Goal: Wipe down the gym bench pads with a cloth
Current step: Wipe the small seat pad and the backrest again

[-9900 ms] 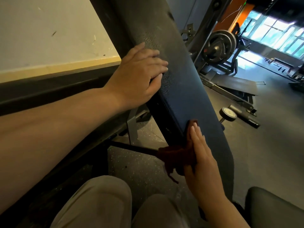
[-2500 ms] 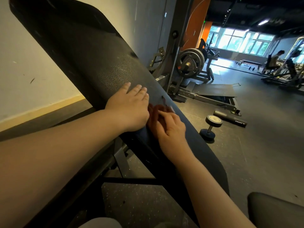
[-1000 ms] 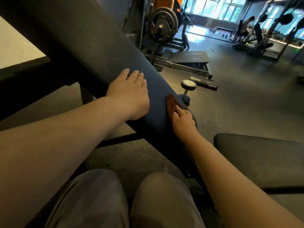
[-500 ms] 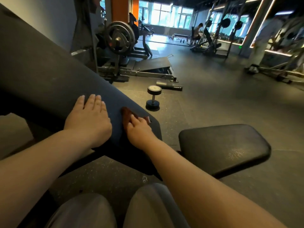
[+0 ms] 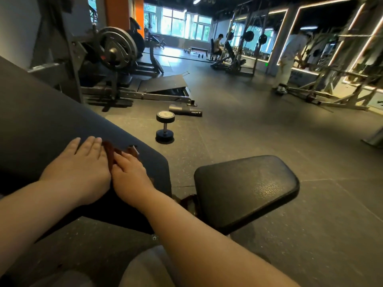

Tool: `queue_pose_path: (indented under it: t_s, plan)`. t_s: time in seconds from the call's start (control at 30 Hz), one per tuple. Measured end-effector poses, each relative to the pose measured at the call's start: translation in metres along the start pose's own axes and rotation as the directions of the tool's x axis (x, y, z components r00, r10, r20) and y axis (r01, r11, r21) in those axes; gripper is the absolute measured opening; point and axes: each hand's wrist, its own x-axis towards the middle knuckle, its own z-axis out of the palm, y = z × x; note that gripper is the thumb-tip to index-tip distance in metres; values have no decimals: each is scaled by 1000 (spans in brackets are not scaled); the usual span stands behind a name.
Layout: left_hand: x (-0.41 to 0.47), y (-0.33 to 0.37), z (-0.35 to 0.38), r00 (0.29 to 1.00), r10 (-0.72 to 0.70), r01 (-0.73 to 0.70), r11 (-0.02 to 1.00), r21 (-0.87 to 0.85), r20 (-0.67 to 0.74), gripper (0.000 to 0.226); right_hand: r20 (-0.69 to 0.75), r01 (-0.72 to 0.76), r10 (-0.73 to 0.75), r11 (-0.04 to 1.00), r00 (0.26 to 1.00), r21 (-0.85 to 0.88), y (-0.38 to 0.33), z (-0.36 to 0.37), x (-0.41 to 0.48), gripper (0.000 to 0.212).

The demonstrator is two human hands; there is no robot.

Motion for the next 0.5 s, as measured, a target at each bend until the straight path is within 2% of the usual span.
queue_pose_path:
  t_s: [0.1, 0.13, 0.23, 0.3, 0.43, 0.5]
  plan:
    - [0, 2, -1, 1000, 13, -14, 999, -48, -16, 62, 2, 83, -83, 997, 997, -5, 22, -7, -1, 46]
    - [2, 2, 1, 1000, 6, -8, 998, -55, -27, 62, -13, 56, -56, 997, 998, -44, 35, -10, 2, 48]
    - [5, 2, 9, 999, -23, 20, 997, -70, -31, 63, -155, -187, 172, 978, 973, -88, 58, -14, 10, 50]
    - [6, 1, 9, 999, -24, 21, 995, -93, -32, 62, -122, -239, 228, 967, 966, -89, 45, -7, 14, 52]
    - [4, 1, 8, 999, -27, 21, 989, -143, -39, 61, 38, 20, -19, 999, 999, -27, 15, 4, 16, 49]
    - [4, 2, 8, 999, -26, 21, 991, -134, -34, 61, 47, 108, -106, 993, 993, -45, 26, -1, 10, 47]
